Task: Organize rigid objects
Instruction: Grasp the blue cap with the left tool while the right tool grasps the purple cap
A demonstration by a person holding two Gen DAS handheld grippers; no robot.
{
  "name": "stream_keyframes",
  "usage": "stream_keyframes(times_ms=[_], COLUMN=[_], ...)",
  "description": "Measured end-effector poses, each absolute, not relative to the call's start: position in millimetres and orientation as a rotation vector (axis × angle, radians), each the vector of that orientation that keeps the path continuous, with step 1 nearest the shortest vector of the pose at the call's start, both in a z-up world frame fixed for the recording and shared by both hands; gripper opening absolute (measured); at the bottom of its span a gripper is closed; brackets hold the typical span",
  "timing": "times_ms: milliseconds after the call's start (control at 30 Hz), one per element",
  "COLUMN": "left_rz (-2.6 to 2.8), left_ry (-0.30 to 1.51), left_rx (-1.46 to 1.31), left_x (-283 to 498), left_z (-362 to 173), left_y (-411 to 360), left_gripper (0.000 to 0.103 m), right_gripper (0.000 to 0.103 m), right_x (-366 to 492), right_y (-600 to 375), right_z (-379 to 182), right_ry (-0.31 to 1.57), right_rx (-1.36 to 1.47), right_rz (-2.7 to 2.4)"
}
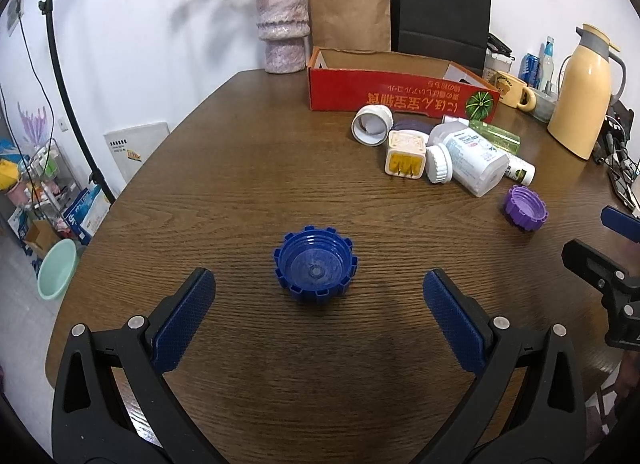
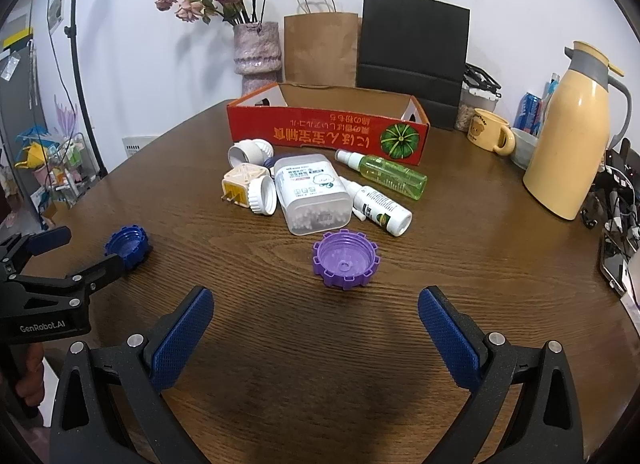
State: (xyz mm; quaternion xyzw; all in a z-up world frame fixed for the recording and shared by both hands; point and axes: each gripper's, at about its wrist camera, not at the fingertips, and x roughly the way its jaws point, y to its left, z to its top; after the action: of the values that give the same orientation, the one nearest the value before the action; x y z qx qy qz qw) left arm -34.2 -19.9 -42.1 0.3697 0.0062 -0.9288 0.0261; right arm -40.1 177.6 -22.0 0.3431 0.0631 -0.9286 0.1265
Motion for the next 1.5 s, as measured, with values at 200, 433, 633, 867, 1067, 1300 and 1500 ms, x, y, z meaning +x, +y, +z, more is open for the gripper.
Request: stream_keyframes(times_ms=[200,433,633,867,1067,1300,1500], left_rz=[-2.836,-2.795,-2.762,-2.767,-2.777,-2.799,-2.819], left_ry=[0.039,0.063,0.107,0.133,0.149,0.142,0.124], left_rx=[1.187,1.223,1.255,1.279,1.299,1.269,1.227], left_x=[-43.1,-54.4,-62.9,-64.5,-65.2,-64.0,-67.1], left_z=[-51.4,-61.0,-67.2,-69.2,-69.4,-61.7,-51.0], left_y=[-25.2,-31.8,-38.4,-38.2,-35.3,-32.1,-29.9], left_gripper=[0.103,0.102,0.090,0.069,0.051,0.051,0.051], right_gripper=[0.103,0.103,0.103,0.103,0.103,0.103,0.103], right_x=[-49.0,-60.6,-68.2,-73.4,-76.2,-83.1,-93.7], right_y=[176.6,177.5,178.0,177.4,177.0,178.7,180.9], right_z=[-29.7,-39.6,-44.9,-48.0,-48.8,-50.5,-53.3], right_ry=[0.184,0.182,0.184,0.185,0.187,0.188,0.196], right_rx=[1.034,1.078,1.102,1.115,1.118,1.130,1.157], right_rz=[-2.687,-2.676,-2.667,-2.660,-2.654,-2.647,-2.646])
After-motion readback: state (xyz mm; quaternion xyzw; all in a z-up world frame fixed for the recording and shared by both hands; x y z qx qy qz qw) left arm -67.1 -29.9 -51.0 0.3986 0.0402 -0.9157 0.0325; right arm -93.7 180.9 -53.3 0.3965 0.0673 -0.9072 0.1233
